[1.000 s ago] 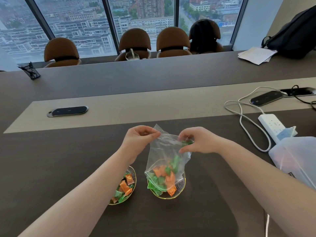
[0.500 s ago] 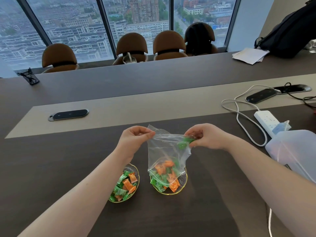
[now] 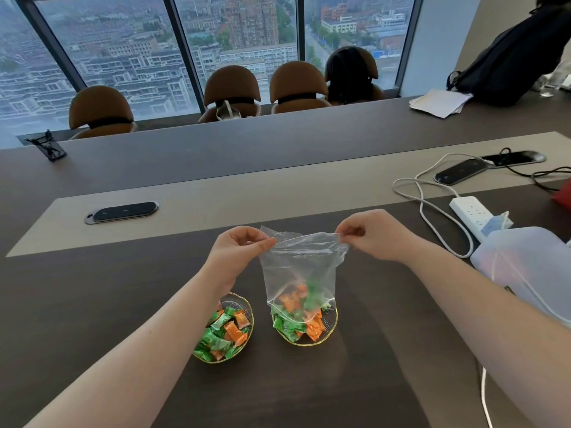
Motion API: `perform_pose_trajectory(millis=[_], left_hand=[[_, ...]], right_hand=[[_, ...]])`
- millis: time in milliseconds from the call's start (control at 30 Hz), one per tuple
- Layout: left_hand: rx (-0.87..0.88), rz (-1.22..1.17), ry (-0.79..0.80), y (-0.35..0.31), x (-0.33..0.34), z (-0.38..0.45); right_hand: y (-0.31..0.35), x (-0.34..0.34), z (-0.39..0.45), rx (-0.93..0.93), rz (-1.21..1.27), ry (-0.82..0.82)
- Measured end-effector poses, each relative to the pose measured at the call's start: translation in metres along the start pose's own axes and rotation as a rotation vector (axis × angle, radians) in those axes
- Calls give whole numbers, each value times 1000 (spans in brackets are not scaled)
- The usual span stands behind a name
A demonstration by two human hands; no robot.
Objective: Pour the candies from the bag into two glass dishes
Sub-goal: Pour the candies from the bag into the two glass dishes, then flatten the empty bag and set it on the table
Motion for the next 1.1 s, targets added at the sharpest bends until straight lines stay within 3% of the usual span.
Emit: perform_pose_trajectory(millis=[467, 767, 933, 1100], left_hand=[[103, -115, -19, -28, -27, -15], [168, -189, -140, -58, -106, -40], [224, -140, -309, -79, -182, -60], [216, -2, -564, -87, -269, -80]], right_hand=[[36, -20, -1, -33, -18, -121], [104, -13, 28, -83, -30, -144], [169, 6, 50, -185, 63, -109], [240, 52, 76, -281, 310, 104]])
Point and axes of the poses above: each hand's wrist, its own z-axis towards the middle knuckle, its own x-axis out of the palm, y = z × x, the point moved 4 cm from there along z, towards the middle knuckle, and after that the axes turned 14 degrees about -z, right-handed, at the moved point
